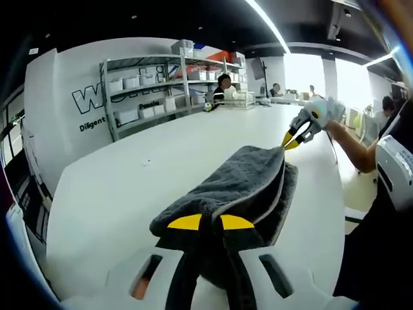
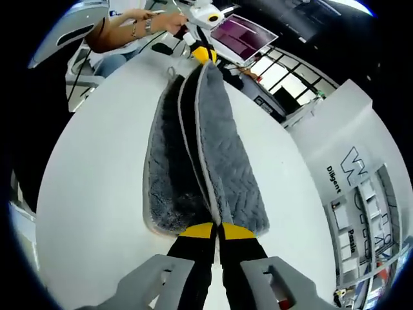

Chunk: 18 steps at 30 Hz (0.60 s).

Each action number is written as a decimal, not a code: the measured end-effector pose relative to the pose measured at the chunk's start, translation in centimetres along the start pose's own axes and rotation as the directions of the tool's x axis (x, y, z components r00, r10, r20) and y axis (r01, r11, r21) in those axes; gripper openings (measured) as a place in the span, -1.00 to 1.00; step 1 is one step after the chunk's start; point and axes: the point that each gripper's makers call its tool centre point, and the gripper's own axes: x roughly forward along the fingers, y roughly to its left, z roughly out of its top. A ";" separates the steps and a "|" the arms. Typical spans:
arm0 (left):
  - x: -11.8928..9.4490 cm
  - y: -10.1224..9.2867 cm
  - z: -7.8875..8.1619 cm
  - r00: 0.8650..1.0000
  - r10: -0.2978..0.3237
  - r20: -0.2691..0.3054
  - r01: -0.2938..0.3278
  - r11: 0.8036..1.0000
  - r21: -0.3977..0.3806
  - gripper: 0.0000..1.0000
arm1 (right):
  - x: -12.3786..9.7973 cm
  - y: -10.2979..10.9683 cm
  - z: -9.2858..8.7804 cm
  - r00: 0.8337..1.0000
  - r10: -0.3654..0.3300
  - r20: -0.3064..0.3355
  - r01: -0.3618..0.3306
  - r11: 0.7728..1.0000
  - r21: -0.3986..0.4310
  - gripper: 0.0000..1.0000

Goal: Open the folded towel by lifting each exposed corner and separating the folded layers until the towel lies flat within the target outline without major curled edges

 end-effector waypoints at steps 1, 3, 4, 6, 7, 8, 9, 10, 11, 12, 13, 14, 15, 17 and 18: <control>0.0 0.1 0.1 1.000 0.003 0.005 -0.003 1.000 -0.002 -0.85 | -0.1 -0.3 0.1 1.000 -0.011 0.002 0.011 1.000 0.001 -1.00; -0.1 0.2 0.3 1.000 0.009 0.010 -0.009 1.000 -0.003 -0.85 | -0.2 -1.1 0.4 0.999 -0.041 0.006 0.041 0.999 -0.004 -1.00; -0.1 0.3 0.4 1.000 0.011 0.012 -0.011 1.000 -0.002 -0.85 | -0.2 -1.4 0.5 0.999 -0.046 0.005 0.046 0.999 -0.001 -1.00; -0.1 0.4 0.7 1.000 0.017 0.017 -0.017 1.000 0.005 -0.85 | -0.3 -2.1 0.9 0.997 -0.075 0.010 0.075 0.997 -0.009 -1.00; -0.1 0.5 0.9 1.000 0.020 0.019 -0.020 1.000 0.008 -0.85 | -0.3 -2.4 1.0 0.997 -0.078 0.008 0.078 0.997 -0.008 -1.00; -0.1 0.6 1.2 0.999 0.024 0.023 -0.024 1.000 0.011 -0.85 | -0.4 -2.8 1.1 0.996 -0.088 0.004 0.088 0.996 -0.016 -1.00; -0.1 0.6 1.5 0.999 0.025 0.028 -0.026 1.000 0.015 -0.85 | -0.4 -3.3 1.3 0.995 -0.100 -0.001 0.100 0.995 -0.020 -1.00; -0.1 0.7 1.7 0.999 0.026 0.030 -0.027 0.999 0.017 -0.85 | -0.5 -3.5 1.3 0.995 -0.105 -0.004 0.105 0.994 -0.020 -1.00; 0.0 0.8 1.9 0.999 0.030 0.035 -0.031 0.999 0.020 -0.85 | -0.6 -4.0 1.5 0.993 -0.115 -0.003 0.114 0.993 -0.025 -1.00; 0.0 1.0 2.3 0.998 0.039 0.040 -0.040 0.999 0.027 -0.85 | -0.7 -4.5 1.7 0.993 -0.120 -0.005 0.120 0.992 -0.025 -1.00; 0.1 1.2 2.5 0.998 0.045 0.043 -0.046 0.998 0.030 -0.85 | -0.7 -5.0 1.8 0.991 -0.131 -0.008 0.130 0.991 -0.029 -1.00; 0.1 1.4 2.6 0.998 0.049 0.046 -0.050 0.998 0.031 -0.85 | -0.8 -5.5 1.9 0.989 -0.145 -0.014 0.144 0.989 -0.034 -1.00; 0.2 1.6 2.8 0.997 0.053 0.049 -0.055 0.998 0.034 -0.85 | -0.8 -6.0 2.0 0.988 -0.156 -0.019 0.155 0.987 -0.037 -1.00; 0.3 1.9 3.0 0.997 0.061 0.049 -0.063 0.997 0.040 -0.86 | -0.9 -6.9 2.4 0.983 -0.184 -0.015 0.183 0.982 -0.042 -1.00; 0.4 2.2 3.1 0.996 0.073 0.048 -0.076 0.996 0.047 -0.86 | -1.0 -7.5 2.8 0.979 -0.203 -0.006 0.203 0.978 -0.039 -1.00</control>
